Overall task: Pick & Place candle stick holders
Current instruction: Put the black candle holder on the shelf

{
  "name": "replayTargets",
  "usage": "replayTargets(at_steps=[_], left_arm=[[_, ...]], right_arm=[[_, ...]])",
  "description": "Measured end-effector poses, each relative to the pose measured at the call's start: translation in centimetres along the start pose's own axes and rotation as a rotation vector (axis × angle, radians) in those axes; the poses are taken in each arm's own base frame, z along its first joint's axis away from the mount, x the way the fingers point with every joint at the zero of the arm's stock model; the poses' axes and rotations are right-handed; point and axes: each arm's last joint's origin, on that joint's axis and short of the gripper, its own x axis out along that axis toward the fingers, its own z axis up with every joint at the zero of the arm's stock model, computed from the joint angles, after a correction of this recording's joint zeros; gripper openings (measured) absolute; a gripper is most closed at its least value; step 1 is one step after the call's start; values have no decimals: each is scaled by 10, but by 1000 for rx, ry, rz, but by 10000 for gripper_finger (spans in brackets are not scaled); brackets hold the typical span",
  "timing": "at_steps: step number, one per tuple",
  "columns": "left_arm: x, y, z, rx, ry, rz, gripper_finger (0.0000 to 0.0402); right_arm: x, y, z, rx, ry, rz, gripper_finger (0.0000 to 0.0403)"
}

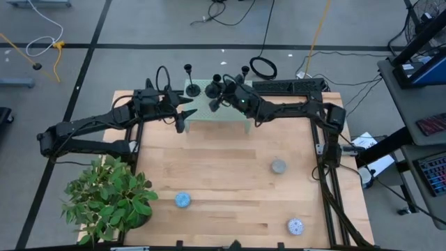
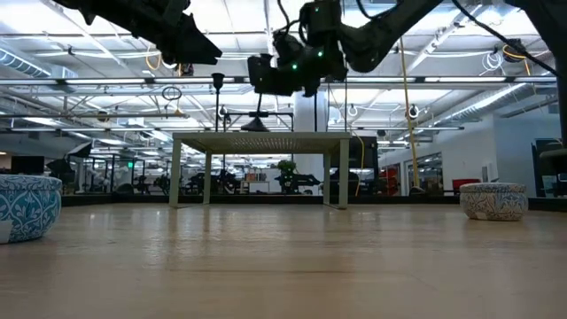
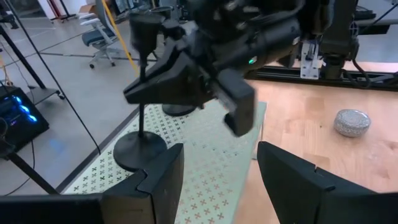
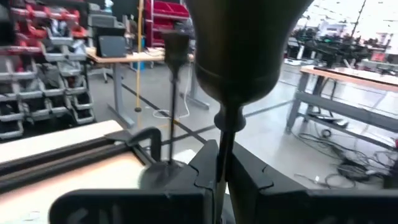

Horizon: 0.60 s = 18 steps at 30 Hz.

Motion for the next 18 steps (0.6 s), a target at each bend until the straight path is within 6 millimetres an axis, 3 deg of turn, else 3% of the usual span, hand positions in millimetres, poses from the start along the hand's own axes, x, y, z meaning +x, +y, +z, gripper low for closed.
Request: replayTargets(at_steps=[7, 18], left_arm=[[0, 0, 0, 1, 0, 0, 212], [0, 0, 0, 0, 0, 0, 212]], right_arm=[[5, -17, -3, 31, 36, -35, 13], [6, -17, -5, 54, 50, 15, 14]])
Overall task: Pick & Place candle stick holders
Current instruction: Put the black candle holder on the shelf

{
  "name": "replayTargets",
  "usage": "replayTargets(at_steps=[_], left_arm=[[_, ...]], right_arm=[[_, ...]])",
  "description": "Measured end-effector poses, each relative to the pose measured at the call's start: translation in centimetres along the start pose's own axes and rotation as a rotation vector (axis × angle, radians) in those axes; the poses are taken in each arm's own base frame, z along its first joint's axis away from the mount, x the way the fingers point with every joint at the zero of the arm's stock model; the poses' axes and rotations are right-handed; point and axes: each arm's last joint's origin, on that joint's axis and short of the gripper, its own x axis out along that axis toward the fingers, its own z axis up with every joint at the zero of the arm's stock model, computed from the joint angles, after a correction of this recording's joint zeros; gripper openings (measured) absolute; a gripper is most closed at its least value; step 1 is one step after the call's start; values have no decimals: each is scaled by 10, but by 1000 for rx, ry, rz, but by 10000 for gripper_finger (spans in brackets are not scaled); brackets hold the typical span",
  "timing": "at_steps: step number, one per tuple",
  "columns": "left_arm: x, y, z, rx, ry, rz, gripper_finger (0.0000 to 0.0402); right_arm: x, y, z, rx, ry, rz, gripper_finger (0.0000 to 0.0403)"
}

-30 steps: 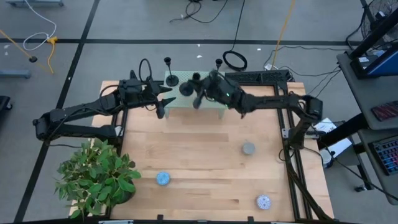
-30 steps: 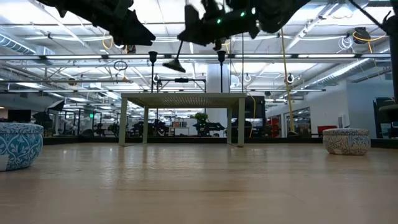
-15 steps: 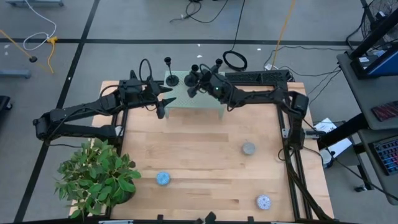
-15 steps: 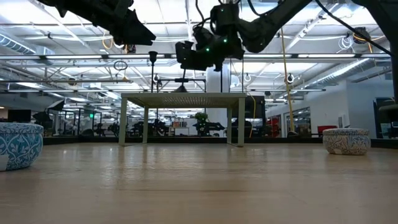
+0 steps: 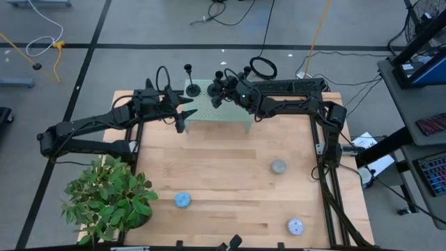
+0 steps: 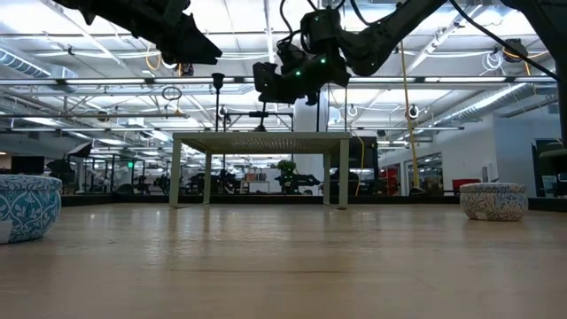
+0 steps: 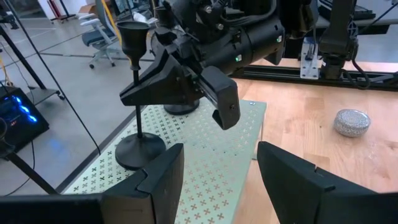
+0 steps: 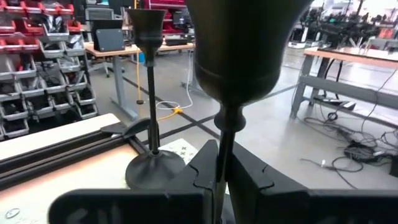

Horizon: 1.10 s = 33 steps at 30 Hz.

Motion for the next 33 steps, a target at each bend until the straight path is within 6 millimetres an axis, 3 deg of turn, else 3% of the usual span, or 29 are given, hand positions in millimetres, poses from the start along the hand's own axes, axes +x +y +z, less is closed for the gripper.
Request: replayTargets(at_steps=[9, 23, 33], left_arm=[[0, 0, 0, 0, 0, 0, 212], [0, 0, 0, -1, 1, 0, 212], [-1, -5, -8, -32, 84, -72, 211]], right_arm=[[0, 0, -3, -9, 23, -1, 19], [0, 0, -2, -9, 22, -3, 109], [-3, 7, -4, -65, 44, 1, 134]])
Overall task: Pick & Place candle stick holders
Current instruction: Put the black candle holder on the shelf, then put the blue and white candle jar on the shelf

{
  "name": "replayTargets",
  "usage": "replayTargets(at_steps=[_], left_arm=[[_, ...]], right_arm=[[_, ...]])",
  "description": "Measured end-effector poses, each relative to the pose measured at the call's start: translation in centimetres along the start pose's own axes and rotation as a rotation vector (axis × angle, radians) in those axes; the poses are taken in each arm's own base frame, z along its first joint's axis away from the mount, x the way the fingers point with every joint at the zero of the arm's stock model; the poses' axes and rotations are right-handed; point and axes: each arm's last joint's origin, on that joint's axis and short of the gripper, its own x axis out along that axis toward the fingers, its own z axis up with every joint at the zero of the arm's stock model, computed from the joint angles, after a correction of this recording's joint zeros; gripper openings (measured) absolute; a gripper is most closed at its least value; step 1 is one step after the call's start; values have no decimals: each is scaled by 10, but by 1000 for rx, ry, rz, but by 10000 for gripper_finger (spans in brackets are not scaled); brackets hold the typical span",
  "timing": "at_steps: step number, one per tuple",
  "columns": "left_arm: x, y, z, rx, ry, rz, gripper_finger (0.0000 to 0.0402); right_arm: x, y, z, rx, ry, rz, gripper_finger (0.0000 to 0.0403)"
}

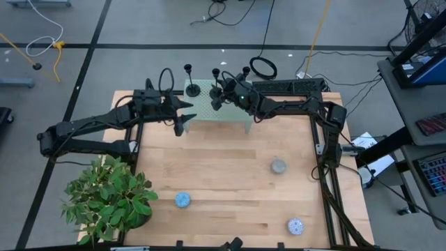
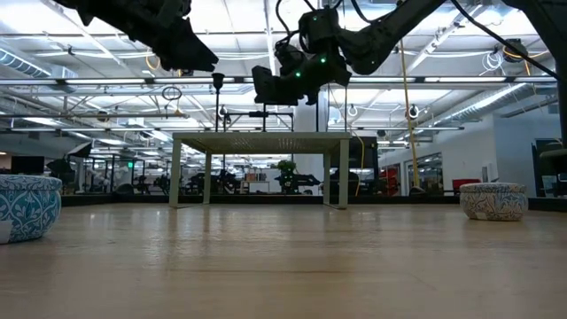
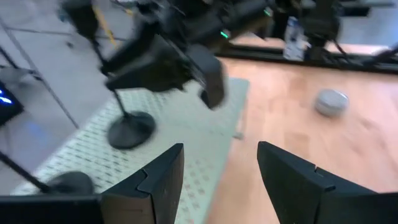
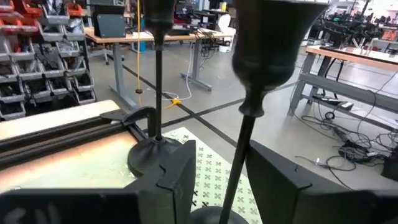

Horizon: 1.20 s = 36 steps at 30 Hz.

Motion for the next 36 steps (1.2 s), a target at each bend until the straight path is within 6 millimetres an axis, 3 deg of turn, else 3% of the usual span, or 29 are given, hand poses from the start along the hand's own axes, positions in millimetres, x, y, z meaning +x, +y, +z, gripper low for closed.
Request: replayTargets(at_steps=[6, 21, 25, 29, 36], left_arm=[[0, -14, -4, 18, 50, -93, 212], [-9, -68, -14, 44, 166, -326, 211], [-13, -83, -17, 38, 186, -386, 211], [-14, -94, -30, 22, 227, -386, 211], [-12, -109, -73, -77, 348, -376, 211]], right_arm=[[-4, 7, -4, -99, 48, -121, 150], [-19, 40, -10, -188, 121, -58, 227], [-25, 49, -13, -235, 156, -148, 235], [-35, 60, -20, -325, 221, -224, 235], [-57, 92, -32, -440, 315, -126, 232]])
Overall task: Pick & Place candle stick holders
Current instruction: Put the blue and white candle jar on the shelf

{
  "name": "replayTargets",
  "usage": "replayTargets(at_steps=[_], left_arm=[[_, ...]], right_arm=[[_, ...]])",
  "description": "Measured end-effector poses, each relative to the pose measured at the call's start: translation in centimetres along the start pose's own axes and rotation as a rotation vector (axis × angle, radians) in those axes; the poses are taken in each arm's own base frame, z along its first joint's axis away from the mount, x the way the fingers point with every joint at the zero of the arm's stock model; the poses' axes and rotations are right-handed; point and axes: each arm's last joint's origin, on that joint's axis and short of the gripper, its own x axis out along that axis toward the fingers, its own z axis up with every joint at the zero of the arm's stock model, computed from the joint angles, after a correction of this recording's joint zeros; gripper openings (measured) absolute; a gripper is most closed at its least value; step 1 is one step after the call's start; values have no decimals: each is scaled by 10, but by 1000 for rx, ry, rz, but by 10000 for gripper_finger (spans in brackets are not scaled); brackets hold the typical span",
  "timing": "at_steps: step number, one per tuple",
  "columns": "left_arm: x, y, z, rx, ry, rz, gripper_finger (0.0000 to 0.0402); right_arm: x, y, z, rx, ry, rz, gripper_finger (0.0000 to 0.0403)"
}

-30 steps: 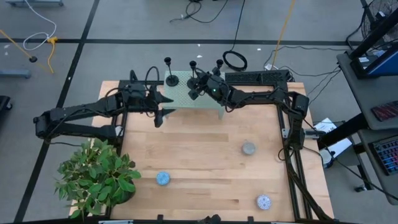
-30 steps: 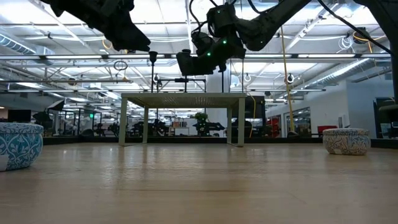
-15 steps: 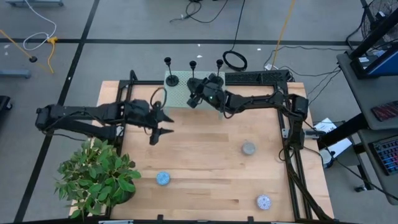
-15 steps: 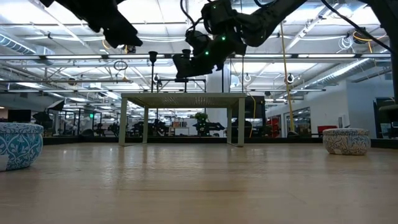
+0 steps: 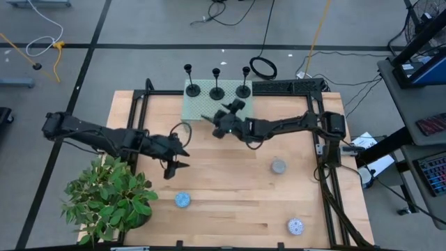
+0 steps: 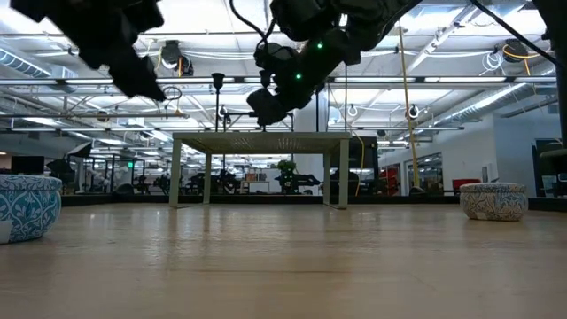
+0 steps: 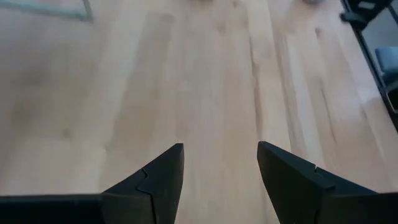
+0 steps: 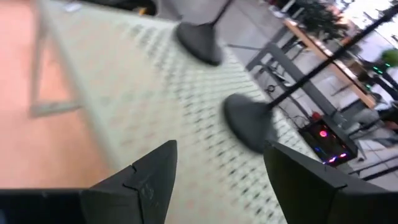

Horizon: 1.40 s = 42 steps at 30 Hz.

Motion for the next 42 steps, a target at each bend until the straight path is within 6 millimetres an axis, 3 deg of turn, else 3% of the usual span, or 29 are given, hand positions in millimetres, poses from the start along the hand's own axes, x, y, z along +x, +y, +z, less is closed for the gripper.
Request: replayTargets(at_steps=[10, 17, 25, 35, 42], left_arm=[[28, -22, -51, 38, -133, -170, 212], [41, -36, -58, 58, -167, -184, 217], [62, -35, -72, 117, -97, -57, 266], [60, -53, -69, 185, -116, -363, 336], [70, -63, -91, 224, 5, -329, 346]], right_arm=[[-35, 37, -6, -153, 40, 110, 233], [-47, 48, -9, -203, 53, 139, 232], [-51, 51, -7, -192, 31, 148, 233], [-52, 51, -7, -160, 33, 150, 233], [-52, 51, -7, -152, 34, 150, 233]])
